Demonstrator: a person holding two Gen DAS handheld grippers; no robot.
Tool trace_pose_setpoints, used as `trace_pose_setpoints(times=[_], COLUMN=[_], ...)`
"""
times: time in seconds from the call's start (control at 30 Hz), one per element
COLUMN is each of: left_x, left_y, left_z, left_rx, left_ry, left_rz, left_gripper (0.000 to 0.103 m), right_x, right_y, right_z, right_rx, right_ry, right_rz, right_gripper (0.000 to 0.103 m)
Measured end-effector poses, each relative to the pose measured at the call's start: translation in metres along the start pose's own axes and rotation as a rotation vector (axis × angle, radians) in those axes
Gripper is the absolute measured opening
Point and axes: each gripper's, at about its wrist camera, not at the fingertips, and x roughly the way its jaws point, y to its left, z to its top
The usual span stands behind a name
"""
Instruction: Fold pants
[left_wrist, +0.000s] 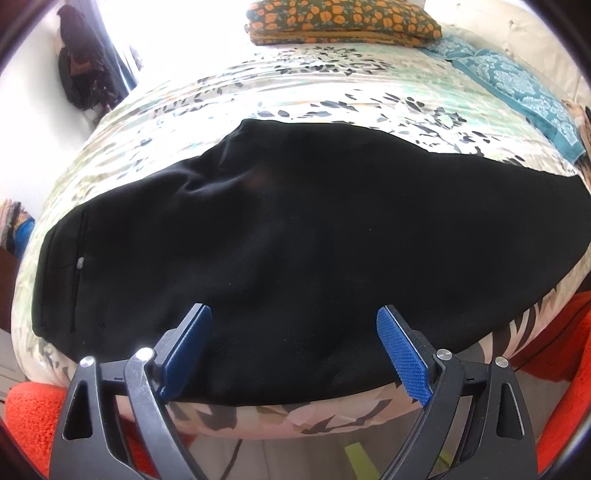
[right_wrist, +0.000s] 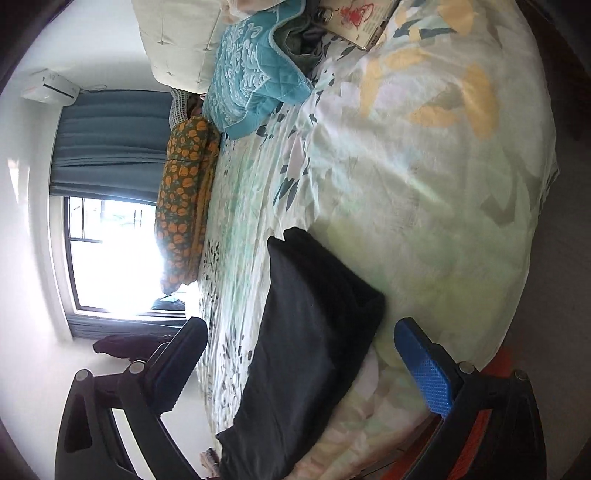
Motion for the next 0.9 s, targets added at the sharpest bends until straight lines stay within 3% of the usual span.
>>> trace_pose_setpoints(times=[0.07, 0.2, 0.27, 0.3, 0.4, 0.5, 0.6, 0.63, 0.67, 0.73, 0.8, 0.9], left_x=[-0.003, -0.020, -0.029, -0.031, -0.031, -0.017, 0.032, 0.042, 0.036, 0.027, 0.013, -0.005], left_y=[-0.002, -0.034, -0.066, -0.086, -0.146, -0.196, -0.237, -0.244, -0.247, -0.248, -0.229, -0.177], left_z=[0.000, 0.009, 0.016, 0.020, 0.036, 0.052, 0.051, 0.046, 0.044, 0.043, 0.049, 0.059], left_rx=[0.004, 0.070, 0.143, 0.186, 0.280, 0.282, 0.301, 0.326, 0.360, 0.376, 0.320, 0.202], left_ry=[-0.005, -0.048, -0.062, -0.059, -0.025, 0.020, 0.171, 0.165, 0.104, 0.126, 0.134, 0.088], left_rz=[-0.005, -0.100, -0.187, -0.230, -0.364, -0.478, -0.461, -0.411, -0.392, -0.396, -0.467, -0.474], left_gripper=[0.092, 0.092, 0.092, 0.092, 0.092, 0.092, 0.092, 0.095, 0.096, 0.094, 0.094, 0.094], right_x=[0.007, 0.013, 0.012, 0.012, 0.010, 0.005, 0.000, -0.001, -0.003, -0.005, -0.008, -0.003], right_y=[-0.001, -0.001, -0.001, -0.003, -0.005, 0.000, 0.008, 0.011, 0.014, 0.025, 0.040, 0.075], right_z=[0.004, 0.004, 0.005, 0.005, 0.004, 0.002, 0.000, -0.001, -0.002, -0.005, -0.013, -0.038], right_rx=[-0.021, -0.103, -0.140, -0.153, -0.174, -0.190, -0.193, -0.192, -0.191, -0.196, -0.214, -0.258], right_ry=[0.018, 0.061, 0.068, 0.078, 0.088, 0.083, 0.080, 0.081, 0.084, 0.093, 0.112, 0.155], right_rz=[-0.004, -0.071, -0.113, -0.129, -0.119, -0.087, -0.041, -0.021, 0.001, 0.047, 0.103, 0.184], right_gripper=[0.094, 0.067, 0.035, 0.025, 0.024, 0.024, 0.024, 0.024, 0.023, 0.023, 0.023, 0.023])
